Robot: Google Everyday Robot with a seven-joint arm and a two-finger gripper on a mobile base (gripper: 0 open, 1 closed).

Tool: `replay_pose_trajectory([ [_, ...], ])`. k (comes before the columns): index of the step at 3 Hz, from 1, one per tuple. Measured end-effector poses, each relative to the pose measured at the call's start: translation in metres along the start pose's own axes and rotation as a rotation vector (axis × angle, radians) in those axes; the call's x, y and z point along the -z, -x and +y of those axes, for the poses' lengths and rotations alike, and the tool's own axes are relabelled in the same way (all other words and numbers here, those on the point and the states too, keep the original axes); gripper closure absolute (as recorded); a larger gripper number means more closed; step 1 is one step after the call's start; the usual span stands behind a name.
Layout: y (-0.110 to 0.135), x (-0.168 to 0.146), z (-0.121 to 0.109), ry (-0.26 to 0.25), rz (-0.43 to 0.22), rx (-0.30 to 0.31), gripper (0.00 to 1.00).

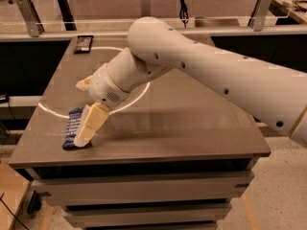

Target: Pick rxbar blueberry

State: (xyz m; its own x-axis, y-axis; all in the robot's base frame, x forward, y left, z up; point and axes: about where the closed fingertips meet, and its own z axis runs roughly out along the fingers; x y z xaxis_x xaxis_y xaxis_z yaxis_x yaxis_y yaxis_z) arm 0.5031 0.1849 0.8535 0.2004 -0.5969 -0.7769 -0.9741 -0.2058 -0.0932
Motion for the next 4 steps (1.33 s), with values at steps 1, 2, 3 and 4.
replay_pose_trajectory([
  [1, 0.003, -0.016, -0.002, 0.034, -0.012, 0.004, 0.0],
  [2, -0.006, -0.02, 0.0, 0.04, 0.001, -0.018, 0.0],
  [3, -0.018, -0.019, 0.004, 0.029, 0.012, -0.052, 0.0],
  [4, -0.023, -0.02, 0.006, 0.025, 0.004, -0.07, 0.18],
])
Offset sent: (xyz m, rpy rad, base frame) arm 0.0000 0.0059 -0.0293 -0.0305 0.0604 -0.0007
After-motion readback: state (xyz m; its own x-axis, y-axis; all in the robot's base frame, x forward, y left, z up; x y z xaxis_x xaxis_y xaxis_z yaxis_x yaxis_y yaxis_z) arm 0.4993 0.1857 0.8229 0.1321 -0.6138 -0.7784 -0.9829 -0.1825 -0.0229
